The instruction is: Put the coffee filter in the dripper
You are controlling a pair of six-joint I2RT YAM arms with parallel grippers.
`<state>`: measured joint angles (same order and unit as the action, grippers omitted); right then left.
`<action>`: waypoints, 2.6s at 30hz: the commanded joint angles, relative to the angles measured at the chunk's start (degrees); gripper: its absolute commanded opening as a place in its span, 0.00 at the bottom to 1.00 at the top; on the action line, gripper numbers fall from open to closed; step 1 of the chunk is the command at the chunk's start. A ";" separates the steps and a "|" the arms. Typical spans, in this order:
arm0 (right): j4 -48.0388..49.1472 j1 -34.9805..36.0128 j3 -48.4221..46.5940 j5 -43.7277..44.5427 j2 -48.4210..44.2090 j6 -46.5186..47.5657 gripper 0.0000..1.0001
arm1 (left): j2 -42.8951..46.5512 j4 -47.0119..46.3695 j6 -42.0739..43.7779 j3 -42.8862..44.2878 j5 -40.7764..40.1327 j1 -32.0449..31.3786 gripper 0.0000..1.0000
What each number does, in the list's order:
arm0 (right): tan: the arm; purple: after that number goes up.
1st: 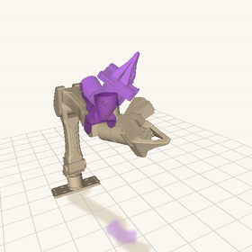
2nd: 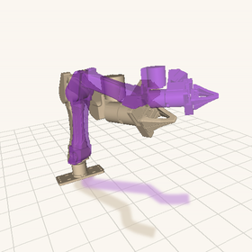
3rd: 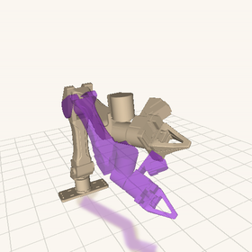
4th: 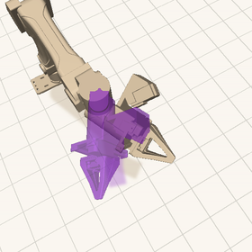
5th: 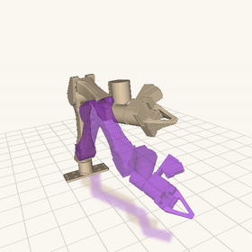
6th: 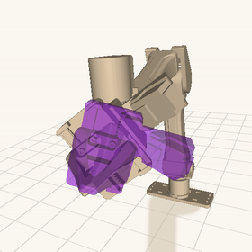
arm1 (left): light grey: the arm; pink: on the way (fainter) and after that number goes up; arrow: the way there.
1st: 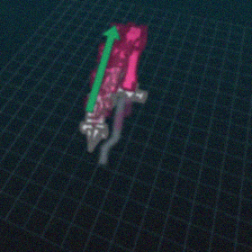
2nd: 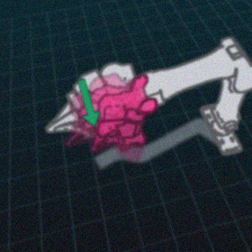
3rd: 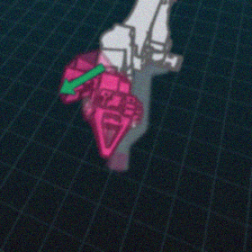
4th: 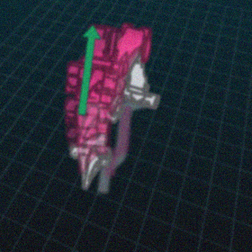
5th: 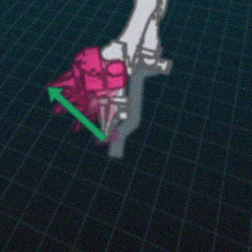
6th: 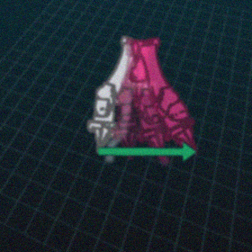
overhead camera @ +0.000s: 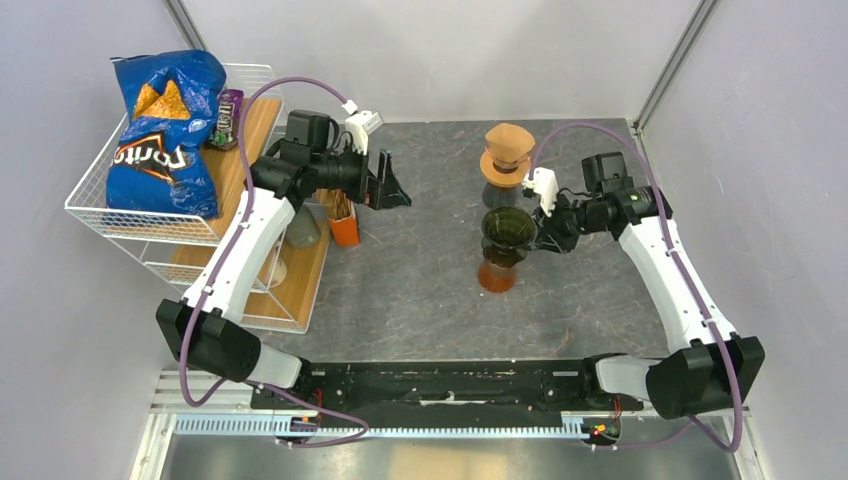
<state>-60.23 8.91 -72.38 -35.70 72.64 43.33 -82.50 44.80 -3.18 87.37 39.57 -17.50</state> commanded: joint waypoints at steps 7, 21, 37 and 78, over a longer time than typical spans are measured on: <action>2.06 0.45 4.08 -0.45 -4.14 1.84 0.00 | 2.32 -2.01 -1.57 -0.56 1.04 -0.08 0.97; 5.08 0.87 7.34 -0.16 -2.83 2.90 0.00 | 2.33 -1.11 -0.71 0.34 0.76 -0.08 0.97; 8.71 8.73 5.83 1.83 -0.82 -2.44 0.00 | 2.57 -1.03 -0.82 0.17 0.77 -0.08 0.97; 14.88 17.43 5.08 8.30 -0.37 -9.41 0.00 | 3.53 -1.91 -1.57 -0.37 0.11 -0.08 0.97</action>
<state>-46.35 26.39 -68.38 -26.65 73.69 34.06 -80.93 44.01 -4.23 85.84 39.51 -17.50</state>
